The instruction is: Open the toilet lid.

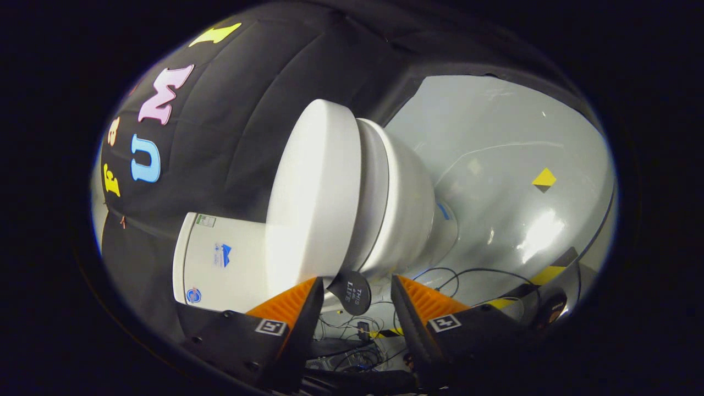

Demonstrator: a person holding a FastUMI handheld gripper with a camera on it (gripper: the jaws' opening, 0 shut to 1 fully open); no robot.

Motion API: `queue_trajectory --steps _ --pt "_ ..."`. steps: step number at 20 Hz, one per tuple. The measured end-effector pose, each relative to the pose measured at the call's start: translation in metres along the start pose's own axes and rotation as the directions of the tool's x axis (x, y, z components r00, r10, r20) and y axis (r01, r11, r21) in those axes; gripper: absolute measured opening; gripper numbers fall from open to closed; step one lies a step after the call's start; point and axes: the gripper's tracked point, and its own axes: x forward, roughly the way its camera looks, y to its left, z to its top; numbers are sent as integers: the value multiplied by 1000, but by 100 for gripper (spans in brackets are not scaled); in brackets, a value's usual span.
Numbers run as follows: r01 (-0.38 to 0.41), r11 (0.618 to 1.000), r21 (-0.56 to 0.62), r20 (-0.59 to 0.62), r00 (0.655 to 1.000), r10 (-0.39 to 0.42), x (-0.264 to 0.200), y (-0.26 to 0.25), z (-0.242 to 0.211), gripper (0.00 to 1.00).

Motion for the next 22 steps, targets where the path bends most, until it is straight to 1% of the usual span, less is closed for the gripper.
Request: queue_trajectory --steps 1,2,4,5,6,8,9,10,12,15,18,22 --pt "-11 1000 8 -1 1000 11 2 0 -1 74" --pt "0 1000 21 7 1000 0 4 -1 0 64" --pt "-5 999 48 6 1000 4 10 -3 -3 45" --pt "-2 997 71 24 1000 0 6 -2 7 38" --pt "-13 996 87 32 999 10 -2 2 5 31" --pt "-15 997 76 28 1000 13 -2 6 4 17" --pt "-11 998 66 29 1000 10 -4 10 5 16" --pt "15 998 63 21 1000 -16 -4 12 4 13" --pt "52 998 47 26 998 -53 -8 22 5 12" --pt "63 998 7 47 997 -63 -15 47 10 11" --pt "65 997 -31 75 995 -62 -31 75 11 11" --pt "122 984 -129 116 988 -107 -48 114 10 11"
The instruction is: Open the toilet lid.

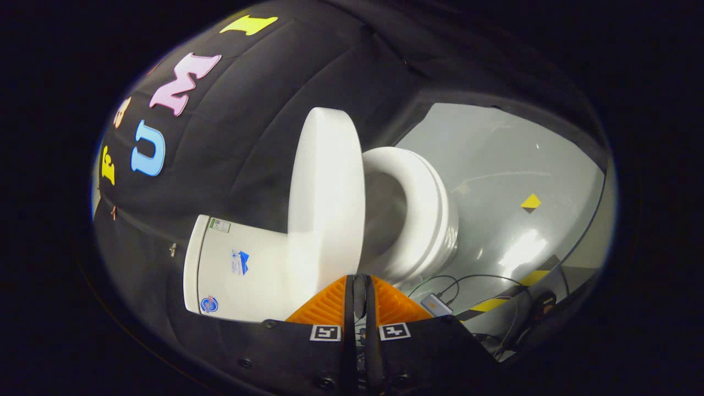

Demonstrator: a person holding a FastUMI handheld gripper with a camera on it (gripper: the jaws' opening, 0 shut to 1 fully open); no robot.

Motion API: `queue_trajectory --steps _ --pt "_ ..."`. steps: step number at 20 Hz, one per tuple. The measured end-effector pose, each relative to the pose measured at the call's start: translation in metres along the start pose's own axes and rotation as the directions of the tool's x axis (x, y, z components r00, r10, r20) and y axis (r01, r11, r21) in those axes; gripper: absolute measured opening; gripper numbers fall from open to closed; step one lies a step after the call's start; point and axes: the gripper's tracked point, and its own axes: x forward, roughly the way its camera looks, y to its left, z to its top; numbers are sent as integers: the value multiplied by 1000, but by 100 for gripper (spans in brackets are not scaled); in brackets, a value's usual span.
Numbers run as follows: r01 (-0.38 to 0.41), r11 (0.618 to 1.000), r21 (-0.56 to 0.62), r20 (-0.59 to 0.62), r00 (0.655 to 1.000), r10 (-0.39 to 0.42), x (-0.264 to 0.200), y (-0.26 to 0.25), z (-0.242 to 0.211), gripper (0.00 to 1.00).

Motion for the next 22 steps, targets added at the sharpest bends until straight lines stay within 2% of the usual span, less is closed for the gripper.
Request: queue_trajectory --steps 4,8,12,22 --pt "21 994 -108 40 999 -16 -20 44 1 11" --pt "108 976 -191 98 991 -91 -29 66 -3 11" --pt "149 960 -237 140 983 -118 -34 88 -8 11" --pt "218 905 -364 241 961 -135 -45 155 -32 11"
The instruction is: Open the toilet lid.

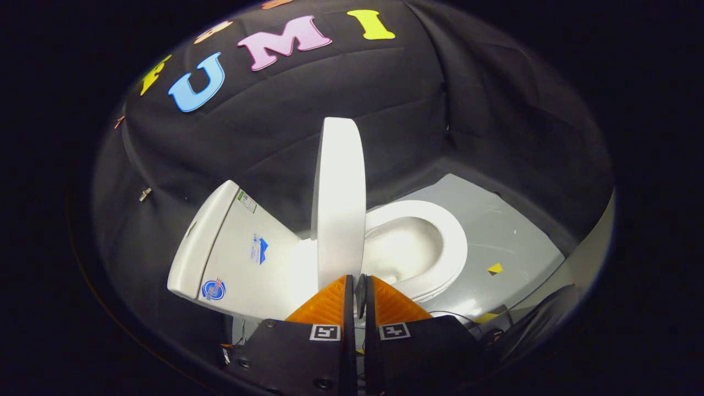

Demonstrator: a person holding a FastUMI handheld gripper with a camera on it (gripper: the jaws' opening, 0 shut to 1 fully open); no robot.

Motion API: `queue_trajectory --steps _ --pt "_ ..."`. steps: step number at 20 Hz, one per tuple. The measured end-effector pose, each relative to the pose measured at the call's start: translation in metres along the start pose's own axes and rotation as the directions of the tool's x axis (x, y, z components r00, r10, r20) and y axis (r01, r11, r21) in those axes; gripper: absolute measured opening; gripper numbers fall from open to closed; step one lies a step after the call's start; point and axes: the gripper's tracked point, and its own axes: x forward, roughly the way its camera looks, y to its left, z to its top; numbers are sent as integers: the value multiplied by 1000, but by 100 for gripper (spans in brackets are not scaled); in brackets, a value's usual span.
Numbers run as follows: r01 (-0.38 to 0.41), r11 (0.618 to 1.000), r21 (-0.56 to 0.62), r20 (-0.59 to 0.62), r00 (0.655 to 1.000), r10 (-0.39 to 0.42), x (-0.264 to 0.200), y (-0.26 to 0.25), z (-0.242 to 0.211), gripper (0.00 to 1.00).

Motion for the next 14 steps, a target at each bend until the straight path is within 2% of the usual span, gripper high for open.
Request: queue_trajectory --steps 14 --pt "4 977 -215 93 996 17 -18 127 -19 11"
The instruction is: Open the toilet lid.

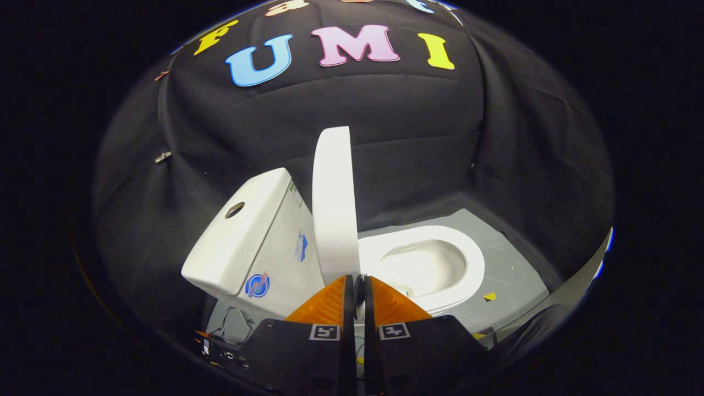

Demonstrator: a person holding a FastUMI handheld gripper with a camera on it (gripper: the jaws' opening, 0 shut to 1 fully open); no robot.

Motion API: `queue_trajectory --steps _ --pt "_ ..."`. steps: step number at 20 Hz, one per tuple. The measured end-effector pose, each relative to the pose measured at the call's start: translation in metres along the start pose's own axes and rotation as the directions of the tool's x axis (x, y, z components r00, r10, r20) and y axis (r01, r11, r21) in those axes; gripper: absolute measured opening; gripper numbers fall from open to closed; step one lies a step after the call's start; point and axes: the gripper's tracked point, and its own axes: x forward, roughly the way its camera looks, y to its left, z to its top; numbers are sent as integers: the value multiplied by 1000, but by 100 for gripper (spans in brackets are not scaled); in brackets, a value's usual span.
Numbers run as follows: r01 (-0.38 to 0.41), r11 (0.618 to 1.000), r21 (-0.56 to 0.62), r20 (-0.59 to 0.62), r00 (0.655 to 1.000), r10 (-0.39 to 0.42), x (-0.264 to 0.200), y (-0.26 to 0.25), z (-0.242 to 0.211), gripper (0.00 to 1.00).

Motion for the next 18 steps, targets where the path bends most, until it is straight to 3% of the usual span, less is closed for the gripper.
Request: queue_trajectory --steps 12,18 --pt "-30 984 -178 28 999 35 4 90 -18 16" --pt "-10 970 -243 35 999 19 5 103 -24 16"
